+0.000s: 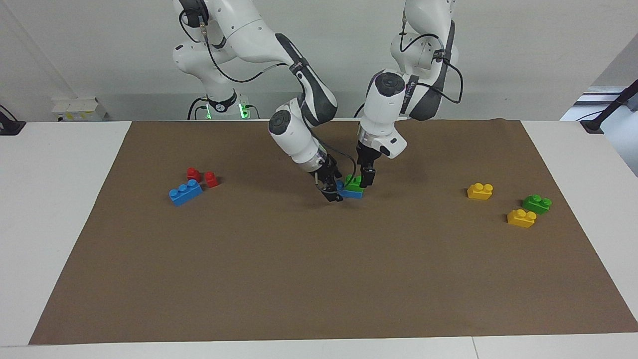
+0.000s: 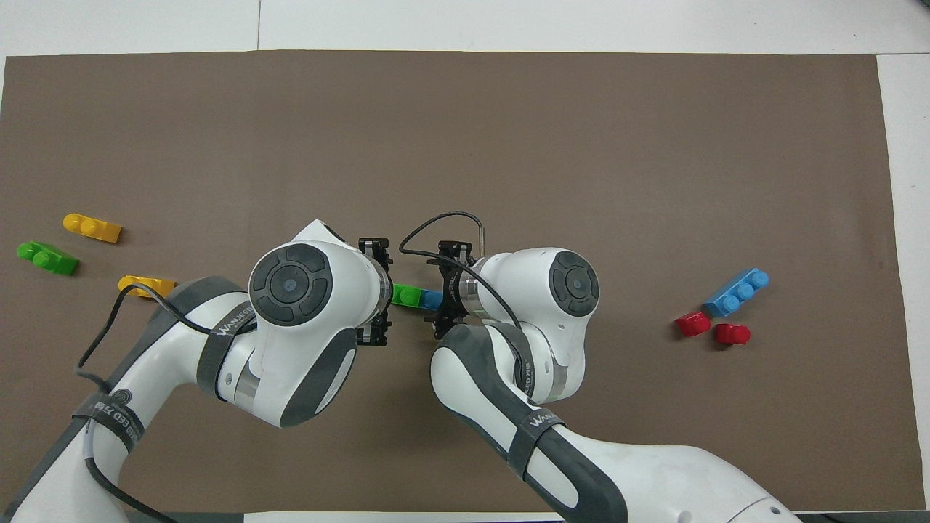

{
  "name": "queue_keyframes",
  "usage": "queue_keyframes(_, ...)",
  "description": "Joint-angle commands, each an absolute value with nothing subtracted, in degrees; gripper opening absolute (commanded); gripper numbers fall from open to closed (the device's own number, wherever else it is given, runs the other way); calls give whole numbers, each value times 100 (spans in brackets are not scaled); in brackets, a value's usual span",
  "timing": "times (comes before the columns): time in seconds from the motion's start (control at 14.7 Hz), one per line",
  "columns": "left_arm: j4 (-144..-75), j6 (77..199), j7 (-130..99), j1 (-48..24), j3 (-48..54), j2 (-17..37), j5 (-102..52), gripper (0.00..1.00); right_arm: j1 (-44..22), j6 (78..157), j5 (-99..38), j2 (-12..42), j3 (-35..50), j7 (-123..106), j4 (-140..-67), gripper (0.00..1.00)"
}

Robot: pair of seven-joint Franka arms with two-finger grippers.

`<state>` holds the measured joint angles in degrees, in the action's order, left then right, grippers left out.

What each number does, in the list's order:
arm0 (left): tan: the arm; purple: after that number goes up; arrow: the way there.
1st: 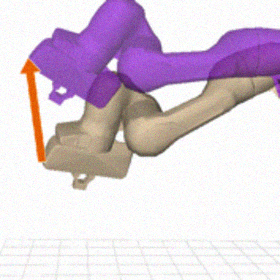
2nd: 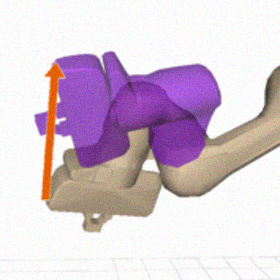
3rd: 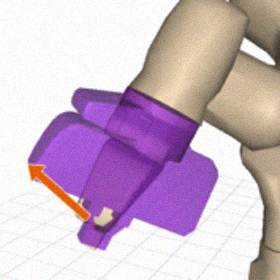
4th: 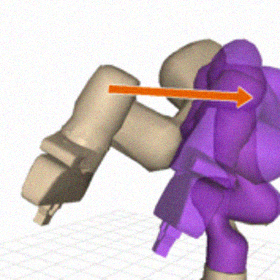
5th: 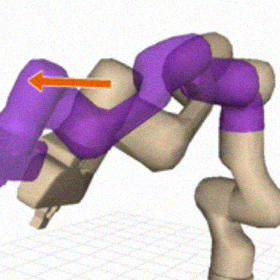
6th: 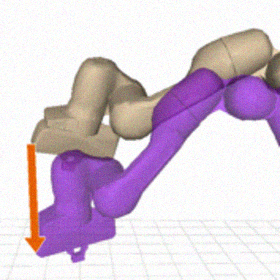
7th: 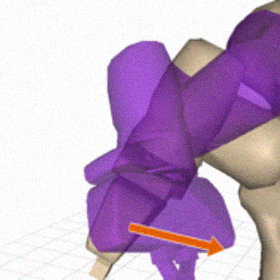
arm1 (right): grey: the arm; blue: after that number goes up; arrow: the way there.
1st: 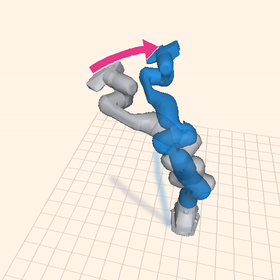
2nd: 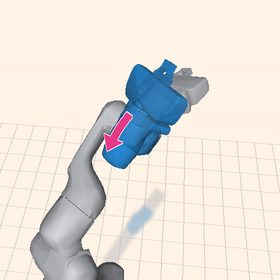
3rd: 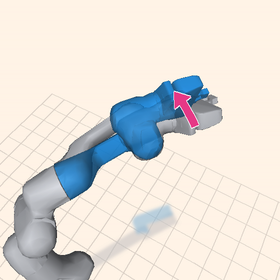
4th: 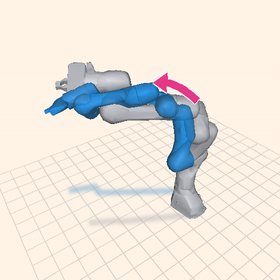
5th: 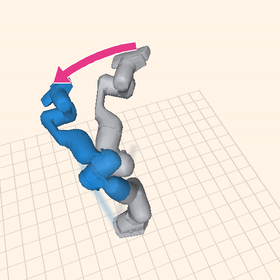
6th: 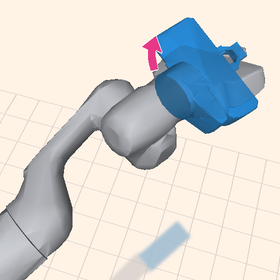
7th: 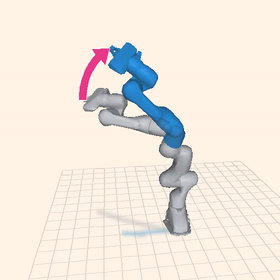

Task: Remove green block with left arm and hold with right
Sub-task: 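Grasp the green brick with the left gripper while the right gripper grasps blue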

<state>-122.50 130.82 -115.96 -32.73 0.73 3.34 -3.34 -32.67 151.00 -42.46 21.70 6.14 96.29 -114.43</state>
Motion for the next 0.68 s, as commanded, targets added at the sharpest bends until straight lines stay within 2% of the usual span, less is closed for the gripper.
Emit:
queue_keyframes(0.0,-12541,13377,-11716,-3384,-26,272,-299,100,-3296,15249,-4412,2162,607,9536,-11549,99)
queue_keyframes(0.14,-12603,13412,-11733,-3384,-26,264,-299,100,-3296,15354,-4412,2162,606,9536,-11566,84)
queue_keyframes(0.34,-12665,13534,-11865,-3393,-26,264,-299,100,-3270,15399,-4412,2171,606,9536,-11619,42)
queue_keyframes(0.48,-12691,13631,-11944,-3393,-26,281,-299,100,-3243,15398,-4421,2171,606,9536,-11619,7)
queue_keyframes(0.54,-12691,13675,-11953,-3393,-18,281,-299,100,-3234,15390,-4421,2171,606,9536,-11619,0)
queue_keyframes(0.61,-12691,13693,-11979,-3401,-18,281,-299,100,-3226,15390,-4421,2171,606,9536,-11619,0)
